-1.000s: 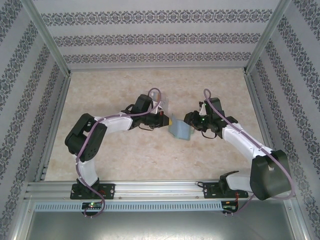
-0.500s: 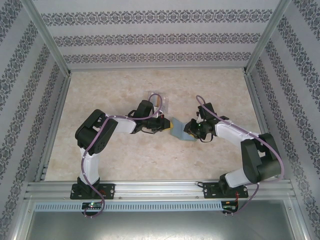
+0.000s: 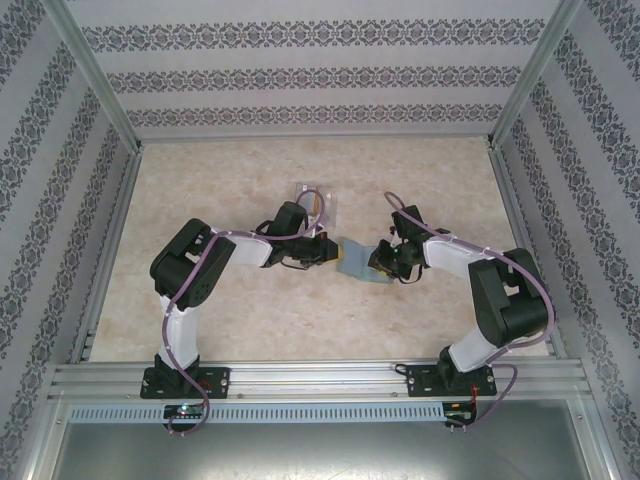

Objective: Put the credit cards into the card holder

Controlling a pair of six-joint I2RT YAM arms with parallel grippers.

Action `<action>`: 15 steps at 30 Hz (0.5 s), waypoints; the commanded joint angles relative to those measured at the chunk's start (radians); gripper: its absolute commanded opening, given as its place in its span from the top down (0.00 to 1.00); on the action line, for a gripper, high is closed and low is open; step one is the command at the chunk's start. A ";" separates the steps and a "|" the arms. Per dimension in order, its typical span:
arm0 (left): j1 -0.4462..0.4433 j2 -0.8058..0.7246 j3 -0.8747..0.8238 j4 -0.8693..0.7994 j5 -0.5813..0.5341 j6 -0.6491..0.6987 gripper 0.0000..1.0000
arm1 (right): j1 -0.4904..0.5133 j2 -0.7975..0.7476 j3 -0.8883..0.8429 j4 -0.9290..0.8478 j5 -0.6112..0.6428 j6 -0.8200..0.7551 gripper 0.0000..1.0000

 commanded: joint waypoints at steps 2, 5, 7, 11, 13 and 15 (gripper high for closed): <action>0.006 -0.026 0.018 -0.138 -0.054 0.089 0.84 | -0.015 0.050 0.017 -0.011 0.019 -0.040 0.80; 0.007 -0.042 0.032 -0.229 -0.112 0.141 0.79 | -0.020 0.060 0.016 -0.013 0.021 -0.051 0.80; 0.008 -0.049 0.044 -0.305 -0.172 0.175 0.77 | -0.021 0.062 0.016 -0.013 0.020 -0.054 0.80; 0.008 -0.072 0.043 -0.366 -0.235 0.210 0.74 | -0.024 0.054 0.014 -0.012 0.016 -0.058 0.79; 0.008 -0.085 0.042 -0.381 -0.254 0.220 0.74 | -0.025 0.048 0.014 -0.011 0.017 -0.056 0.78; 0.008 -0.091 0.045 -0.401 -0.265 0.230 0.74 | -0.026 0.039 0.014 -0.012 0.014 -0.053 0.78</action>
